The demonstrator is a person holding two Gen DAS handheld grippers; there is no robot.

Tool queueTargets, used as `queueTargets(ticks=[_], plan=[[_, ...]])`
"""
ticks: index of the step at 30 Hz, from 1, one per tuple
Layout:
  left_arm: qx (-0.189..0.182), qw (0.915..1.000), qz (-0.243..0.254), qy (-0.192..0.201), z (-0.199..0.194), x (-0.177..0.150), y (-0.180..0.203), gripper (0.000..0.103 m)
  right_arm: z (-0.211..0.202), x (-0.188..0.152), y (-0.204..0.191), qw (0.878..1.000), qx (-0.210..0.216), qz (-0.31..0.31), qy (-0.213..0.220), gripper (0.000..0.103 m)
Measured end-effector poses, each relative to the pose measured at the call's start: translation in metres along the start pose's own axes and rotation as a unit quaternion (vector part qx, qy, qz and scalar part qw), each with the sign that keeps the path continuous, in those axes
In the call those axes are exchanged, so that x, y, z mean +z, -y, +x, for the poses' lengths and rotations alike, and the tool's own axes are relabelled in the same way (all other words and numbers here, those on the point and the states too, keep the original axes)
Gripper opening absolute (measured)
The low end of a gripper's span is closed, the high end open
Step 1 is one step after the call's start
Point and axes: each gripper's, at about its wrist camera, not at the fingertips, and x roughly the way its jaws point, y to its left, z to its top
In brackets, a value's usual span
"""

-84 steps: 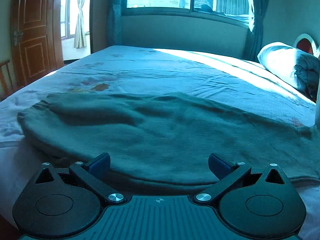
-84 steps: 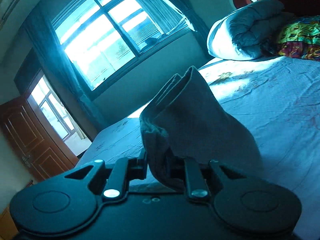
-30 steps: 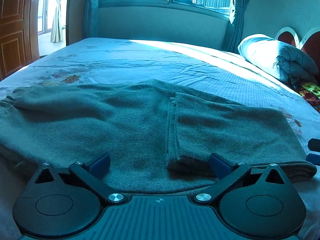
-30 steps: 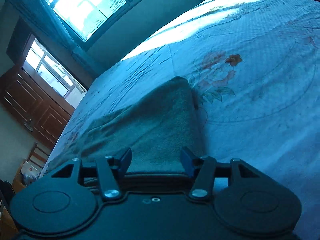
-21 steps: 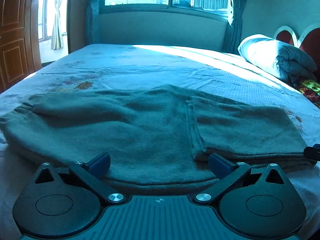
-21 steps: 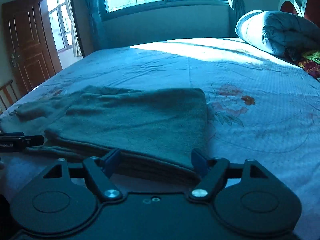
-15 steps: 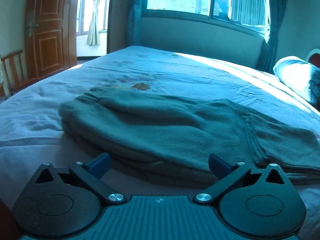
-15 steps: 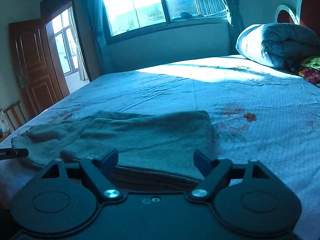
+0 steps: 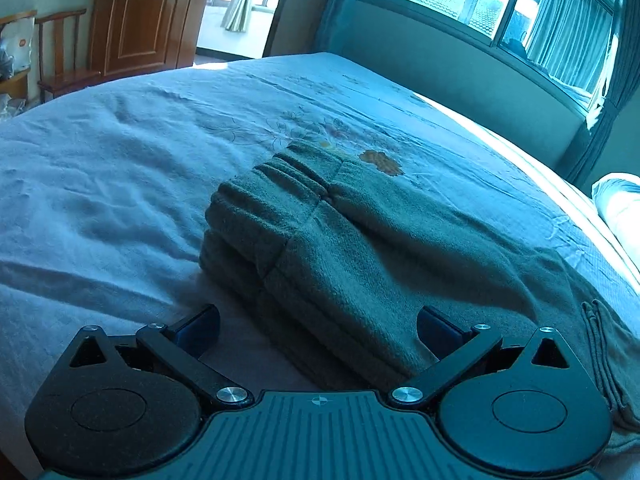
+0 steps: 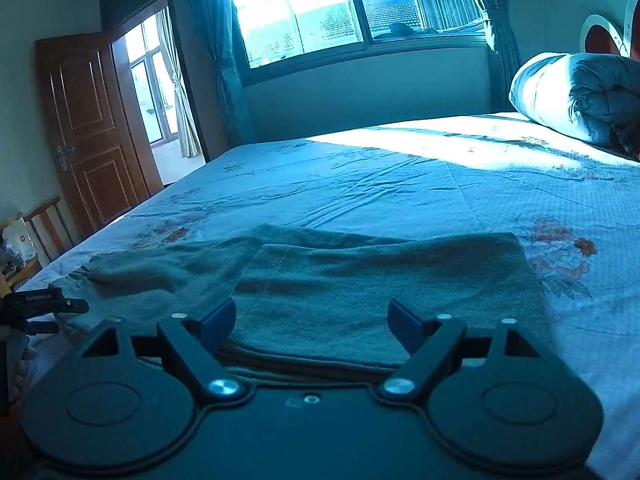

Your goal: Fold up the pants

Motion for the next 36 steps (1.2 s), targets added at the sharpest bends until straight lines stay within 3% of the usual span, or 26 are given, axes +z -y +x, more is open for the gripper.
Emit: queueTargets(ticks=[6, 9, 12, 13, 15, 17, 20, 23, 25, 27, 29, 33, 36], plan=[[-0.013, 0.9998, 0.008, 0.013, 0.026, 0.001, -0.002, 0.103, 0.021, -0.011, -0.040, 0.995, -0.059, -0.075, 0.009, 0.080], [-0.017, 0.9997, -0.012, 0.014, 0.028, 0.003, -0.006, 0.103, 0.028, -0.014, -0.044, 0.997, -0.041, -0.068, -0.006, 0.079], [0.000, 0.9991, 0.041, 0.001, 0.029, 0.003, 0.004, 0.103, 0.033, -0.014, -0.049, 0.997, -0.038, -0.071, -0.011, 0.078], [0.004, 0.9988, 0.048, 0.011, 0.025, 0.002, 0.005, 0.098, 0.036, -0.014, -0.052, 0.996, -0.032, -0.076, -0.016, 0.078], [0.005, 0.9983, 0.047, 0.032, 0.019, -0.001, 0.004, 0.058, 0.040, -0.014, -0.058, 0.995, -0.038, -0.085, -0.020, 0.078], [-0.024, 0.9986, 0.022, 0.041, 0.013, 0.000, -0.002, 0.042, 0.045, -0.016, -0.062, 0.996, -0.021, -0.087, -0.030, 0.078], [-0.026, 0.9979, 0.029, 0.051, 0.009, -0.001, 0.001, 0.040, 0.067, -0.036, -0.074, 0.985, -0.045, -0.148, -0.082, 0.080], [-0.022, 0.9970, 0.045, 0.059, 0.005, 0.000, 0.009, 0.035, 0.069, -0.048, -0.081, 0.979, -0.057, -0.187, -0.059, 0.081], [-0.023, 0.9957, 0.055, 0.071, -0.006, 0.003, 0.014, 0.033, 0.065, -0.042, -0.080, 0.981, -0.053, -0.174, -0.062, 0.079], [-0.027, 0.9936, 0.068, 0.086, -0.019, 0.009, 0.023, 0.031, 0.040, -0.029, -0.070, 0.990, -0.034, -0.135, -0.012, 0.071], [-0.038, 0.9912, 0.076, 0.101, -0.033, 0.015, 0.034, 0.031, 0.014, -0.020, -0.057, 0.993, -0.014, -0.107, 0.038, 0.091], [-0.079, 0.9807, 0.112, 0.140, -0.065, 0.025, 0.082, 0.031, -0.007, -0.006, -0.005, 0.999, -0.010, -0.003, 0.037, 0.091], [-0.114, 0.9673, 0.156, 0.164, -0.087, 0.023, 0.136, 0.031, -0.022, 0.001, 0.051, 0.992, -0.042, 0.106, 0.049, 0.091]])
